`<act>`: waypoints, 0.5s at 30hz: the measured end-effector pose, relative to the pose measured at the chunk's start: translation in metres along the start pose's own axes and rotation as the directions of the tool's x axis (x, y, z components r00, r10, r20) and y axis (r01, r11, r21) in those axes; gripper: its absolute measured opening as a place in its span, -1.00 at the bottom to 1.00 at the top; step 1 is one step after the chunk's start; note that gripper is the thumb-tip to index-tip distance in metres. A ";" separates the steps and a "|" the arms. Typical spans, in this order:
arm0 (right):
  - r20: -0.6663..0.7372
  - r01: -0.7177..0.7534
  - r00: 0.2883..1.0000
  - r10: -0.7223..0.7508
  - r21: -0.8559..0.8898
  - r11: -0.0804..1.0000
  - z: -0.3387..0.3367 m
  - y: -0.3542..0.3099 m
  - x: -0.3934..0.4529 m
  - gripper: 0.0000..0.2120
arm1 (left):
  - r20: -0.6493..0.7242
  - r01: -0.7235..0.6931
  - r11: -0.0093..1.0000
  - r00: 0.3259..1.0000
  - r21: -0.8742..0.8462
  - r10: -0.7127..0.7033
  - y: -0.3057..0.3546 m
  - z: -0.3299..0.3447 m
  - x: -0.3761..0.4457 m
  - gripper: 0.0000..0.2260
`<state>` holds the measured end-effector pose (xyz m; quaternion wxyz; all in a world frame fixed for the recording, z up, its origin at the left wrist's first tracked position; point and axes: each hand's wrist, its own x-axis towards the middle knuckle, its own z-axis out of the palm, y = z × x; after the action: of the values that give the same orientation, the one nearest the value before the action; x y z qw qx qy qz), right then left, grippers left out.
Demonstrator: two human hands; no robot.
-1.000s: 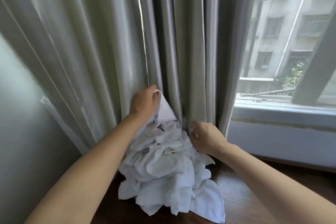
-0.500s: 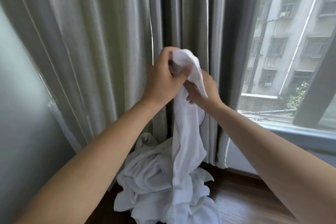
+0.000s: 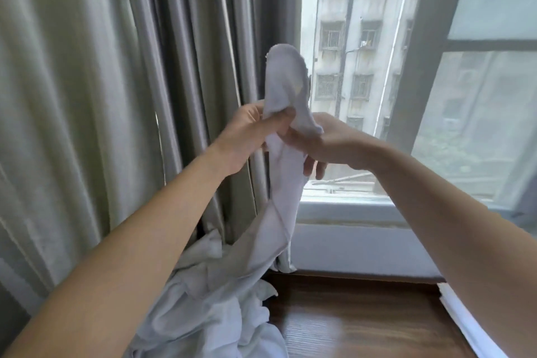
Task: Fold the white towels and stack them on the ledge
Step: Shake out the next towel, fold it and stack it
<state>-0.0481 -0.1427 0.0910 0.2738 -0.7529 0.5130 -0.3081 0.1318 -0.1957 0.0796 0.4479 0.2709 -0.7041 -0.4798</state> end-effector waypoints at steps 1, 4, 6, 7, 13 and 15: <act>0.007 -0.022 1.000 0.022 0.025 0.999 -0.009 0.006 -0.008 -0.58 | 0.019 -0.037 0.998 0.999 -0.043 0.038 0.000 0.009 0.007 -0.74; 0.005 -0.143 0.990 0.144 0.191 0.971 -0.040 0.022 -0.031 -0.53 | -0.063 -0.065 0.992 0.996 -0.108 0.059 -0.001 0.043 0.026 -0.77; -0.140 -0.177 0.968 0.208 0.209 0.962 -0.061 0.033 -0.041 -0.44 | -0.114 -0.044 0.987 0.993 -0.153 0.027 0.001 0.065 0.034 -0.80; -0.237 -0.178 0.947 0.218 0.181 0.967 -0.070 0.039 -0.045 -0.43 | -0.132 -0.022 0.986 0.991 -0.167 0.000 0.004 0.074 0.037 -0.81; -0.647 -0.090 0.736 0.196 0.193 0.977 -0.115 0.073 -0.067 -0.71 | 0.092 0.109 0.993 0.989 0.054 -0.113 -0.001 0.093 0.044 -0.83; -0.681 -0.063 0.703 0.205 0.227 0.972 -0.124 0.079 -0.072 -0.73 | 0.142 0.101 0.986 0.983 0.137 -0.120 -0.008 0.096 0.046 -0.82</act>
<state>-0.2084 -0.1127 0.1023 0.1504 -0.5117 0.6004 -0.5959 0.0253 -0.1949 0.0756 0.3479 0.3010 -0.7492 -0.4765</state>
